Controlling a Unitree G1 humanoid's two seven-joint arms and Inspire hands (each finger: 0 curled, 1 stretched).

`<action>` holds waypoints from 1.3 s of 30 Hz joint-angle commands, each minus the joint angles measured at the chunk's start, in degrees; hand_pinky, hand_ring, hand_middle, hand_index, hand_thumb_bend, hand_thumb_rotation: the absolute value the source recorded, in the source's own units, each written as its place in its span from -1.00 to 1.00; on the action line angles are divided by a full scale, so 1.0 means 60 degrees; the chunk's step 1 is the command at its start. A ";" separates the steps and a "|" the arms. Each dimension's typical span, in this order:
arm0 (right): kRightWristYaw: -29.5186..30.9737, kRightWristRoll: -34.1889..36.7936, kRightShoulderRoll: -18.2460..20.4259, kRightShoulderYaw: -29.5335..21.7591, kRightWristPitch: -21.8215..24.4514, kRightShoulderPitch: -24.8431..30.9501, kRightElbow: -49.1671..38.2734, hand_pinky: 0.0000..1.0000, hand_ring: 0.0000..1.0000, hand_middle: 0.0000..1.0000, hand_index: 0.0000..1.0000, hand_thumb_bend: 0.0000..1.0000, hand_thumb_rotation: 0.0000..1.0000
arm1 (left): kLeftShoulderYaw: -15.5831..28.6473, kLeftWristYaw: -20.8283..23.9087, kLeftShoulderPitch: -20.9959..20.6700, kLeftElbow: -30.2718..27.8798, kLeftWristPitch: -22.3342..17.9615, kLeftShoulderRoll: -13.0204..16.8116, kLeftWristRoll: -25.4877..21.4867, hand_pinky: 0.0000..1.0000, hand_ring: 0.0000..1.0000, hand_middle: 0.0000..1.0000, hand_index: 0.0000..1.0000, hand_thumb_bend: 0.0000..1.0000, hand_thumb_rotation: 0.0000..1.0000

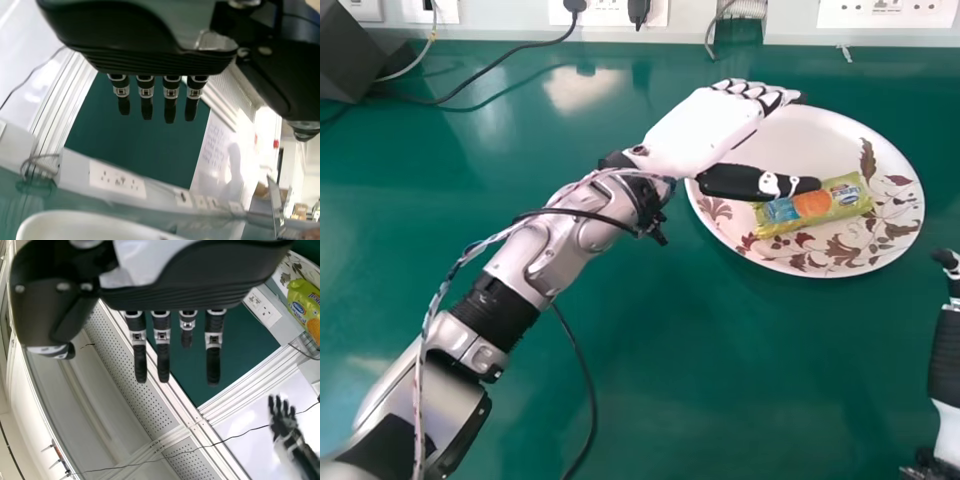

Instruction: Pick up biscuit and place it in the plate

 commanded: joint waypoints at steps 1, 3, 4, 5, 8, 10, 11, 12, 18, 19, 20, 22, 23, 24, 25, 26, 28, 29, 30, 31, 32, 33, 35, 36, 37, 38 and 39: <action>0.0063 0.0057 0.0347 -0.0045 0.0161 -0.0072 0.0426 0.06 0.30 0.42 0.41 0.42 -1.00 | 0.0282 -0.0017 0.0348 -0.0402 -0.0154 0.0134 -0.0288 0.96 0.96 0.95 0.93 1.00 0.25; 0.0045 -0.0029 0.0338 -0.0039 0.0118 -0.0101 0.0409 0.12 0.33 0.44 0.40 0.39 -1.00 | 0.0535 -0.0176 0.0553 -0.0654 -0.0215 0.0198 -0.0628 0.94 0.96 0.95 0.94 1.00 0.27; 0.0035 -0.0052 0.0333 -0.0028 0.0120 -0.0104 0.0382 0.12 0.35 0.45 0.40 0.39 -1.00 | 0.0644 -0.0223 0.0646 -0.0748 -0.0255 0.0232 -0.0763 0.94 0.95 0.95 0.94 1.00 0.27; 0.0054 -0.0039 0.0321 -0.0026 0.0143 -0.0110 0.0376 0.12 0.36 0.45 0.40 0.39 -1.00 | 0.0759 -0.0268 0.0751 -0.0855 -0.0255 0.0255 -0.0890 0.95 0.95 0.95 0.94 1.00 0.27; 0.0031 -0.0052 0.0310 -0.0030 0.0182 -0.0137 0.0383 0.18 0.40 0.47 0.41 0.39 -1.00 | 0.0976 -0.0379 0.0948 -0.1089 -0.0198 0.0324 -0.1072 0.95 0.95 0.95 0.95 1.00 0.27; 0.0026 -0.0064 0.0311 -0.0023 0.0193 -0.0156 0.0371 0.20 0.41 0.47 0.42 0.36 -1.00 | 0.1088 -0.0438 0.1039 -0.1192 -0.0271 0.0397 -0.1187 0.95 0.95 0.94 0.95 1.00 0.27; 0.0032 -0.0076 0.0304 -0.0025 0.0198 -0.0167 0.0374 0.20 0.40 0.46 0.42 0.35 -1.00 | 0.1137 -0.0459 0.1089 -0.1262 -0.0273 0.0427 -0.1238 0.95 0.94 0.94 0.95 1.00 0.27; 0.0034 -0.0095 0.0291 -0.0032 0.0204 -0.0180 0.0381 0.20 0.40 0.46 0.43 0.34 -1.00 | 0.1181 -0.0474 0.1128 -0.1313 -0.0271 0.0441 -0.1280 0.95 0.94 0.94 0.94 1.00 0.27; 0.0012 -0.0253 0.0240 -0.0073 0.0176 -0.0214 0.0391 0.24 0.46 0.52 0.46 0.24 -1.00 | 0.1586 -0.0586 0.1340 -0.1450 -0.0655 0.0493 -0.1922 0.94 0.94 0.94 0.92 1.00 0.29; -0.0047 -0.0282 0.0243 -0.0067 0.0201 -0.0209 0.0366 0.25 0.47 0.53 0.47 0.23 -1.00 | 0.1698 -0.0709 0.1386 -0.1419 -0.0776 0.0446 -0.2284 0.94 0.94 0.94 0.93 1.00 0.30; -0.0102 -0.0302 0.0256 -0.0059 0.0224 -0.0207 0.0333 0.25 0.48 0.54 0.46 0.25 -1.00 | 0.1810 -0.0829 0.1441 -0.1397 -0.0860 0.0383 -0.2637 0.92 0.93 0.93 0.92 1.00 0.30; -0.0176 -0.0304 0.0286 -0.0037 0.0281 -0.0192 0.0253 0.26 0.49 0.53 0.45 0.29 -1.00 | 0.2011 -0.0964 0.1544 -0.1317 -0.1116 0.0289 -0.3230 0.91 0.92 0.92 0.91 1.00 0.30; -0.0153 -0.0279 0.0277 -0.0032 0.0314 -0.0180 0.0228 0.27 0.49 0.53 0.45 0.31 -1.00 | 0.2084 -0.0965 0.1591 -0.1296 -0.1243 0.0280 -0.3387 0.92 0.92 0.92 0.91 1.00 0.30; -0.0123 -0.0251 0.0265 -0.0024 0.0348 -0.0172 0.0209 0.28 0.50 0.53 0.45 0.30 -1.00 | 0.2146 -0.0965 0.1626 -0.1269 -0.1361 0.0285 -0.3490 0.93 0.92 0.92 0.92 1.00 0.30; -0.0125 -0.0250 0.0260 -0.0017 0.0372 -0.0152 0.0178 0.28 0.51 0.53 0.45 0.30 -1.00 | 0.2198 -0.0935 0.1662 -0.1246 -0.1489 0.0297 -0.3558 0.94 0.92 0.93 0.93 1.00 0.30; -0.0125 -0.0237 0.0262 -0.0016 0.0398 -0.0138 0.0150 0.29 0.51 0.53 0.45 0.30 -1.00 | 0.2251 -0.0918 0.1700 -0.1227 -0.1590 0.0292 -0.3625 0.94 0.92 0.93 0.93 1.00 0.30; -0.0061 -0.0124 0.0262 -0.0019 0.0499 -0.0120 0.0109 0.24 0.49 0.53 0.43 0.32 -1.00 | 0.2407 -0.0985 0.1835 -0.1234 -0.1648 0.0170 -0.4019 0.94 0.92 0.93 0.92 1.00 0.27; -0.0048 -0.0114 0.0265 -0.0022 0.0517 -0.0113 0.0093 0.20 0.47 0.52 0.42 0.35 -1.00 | 0.2498 -0.1074 0.1937 -0.1261 -0.1630 0.0077 -0.4323 0.94 0.92 0.92 0.92 1.00 0.27; -0.0038 -0.0110 0.0272 -0.0026 0.0529 -0.0096 0.0075 0.17 0.46 0.53 0.41 0.36 -1.00 | 0.2579 -0.1158 0.2046 -0.1301 -0.1610 -0.0006 -0.4592 0.93 0.92 0.92 0.92 1.00 0.27; -0.0044 -0.0126 0.0274 -0.0039 0.0537 -0.0083 0.0061 0.16 0.46 0.53 0.41 0.37 -1.00 | 0.2664 -0.1263 0.2160 -0.1314 -0.1641 -0.0093 -0.4912 0.93 0.91 0.92 0.92 1.00 0.27; -0.0051 -0.0137 0.0276 -0.0052 0.0547 -0.0069 0.0047 0.19 0.49 0.55 0.41 0.36 -1.00 | 0.2739 -0.1418 0.2263 -0.1336 -0.1661 -0.0169 -0.5265 0.93 0.90 0.91 0.91 1.00 0.27; -0.0057 -0.0153 0.0270 -0.0066 0.0552 -0.0062 0.0038 0.21 0.50 0.55 0.41 0.36 -1.00 | 0.2829 -0.1692 0.2384 -0.1389 -0.1630 -0.0248 -0.5784 0.93 0.90 0.91 0.91 1.00 0.27; -0.0059 -0.0122 0.0251 -0.0090 0.0601 -0.0051 0.0018 0.29 0.54 0.57 0.43 0.33 -1.00 | 0.3002 -0.2227 0.2614 -0.1545 -0.1520 -0.0288 -0.6628 0.93 0.90 0.91 0.92 1.00 0.28; -0.0070 -0.0098 0.0239 -0.0102 0.0639 -0.0042 -0.0003 0.33 0.56 0.58 0.45 0.30 -1.00 | 0.3091 -0.2472 0.2748 -0.1701 -0.1340 -0.0292 -0.7011 0.94 0.91 0.91 0.92 1.00 0.28; -0.0083 -0.0078 0.0231 -0.0108 0.0670 -0.0037 -0.0021 0.35 0.56 0.58 0.45 0.30 -1.00 | 0.3163 -0.2638 0.2854 -0.1826 -0.1185 -0.0307 -0.7304 0.94 0.91 0.91 0.92 1.00 0.27; -0.0096 -0.0057 0.0223 -0.0115 0.0703 -0.0042 -0.0037 0.40 0.58 0.59 0.45 0.30 -1.00 | 0.3252 -0.2748 0.2959 -0.1954 -0.1009 -0.0348 -0.7574 0.91 0.90 0.91 0.91 1.00 0.26; -0.0097 -0.0035 0.0219 -0.0125 0.0734 -0.0047 -0.0053 0.43 0.60 0.59 0.45 0.33 -1.00 | 0.3335 -0.2825 0.3050 -0.2078 -0.0852 -0.0389 -0.7770 0.90 0.90 0.90 0.90 1.00 0.24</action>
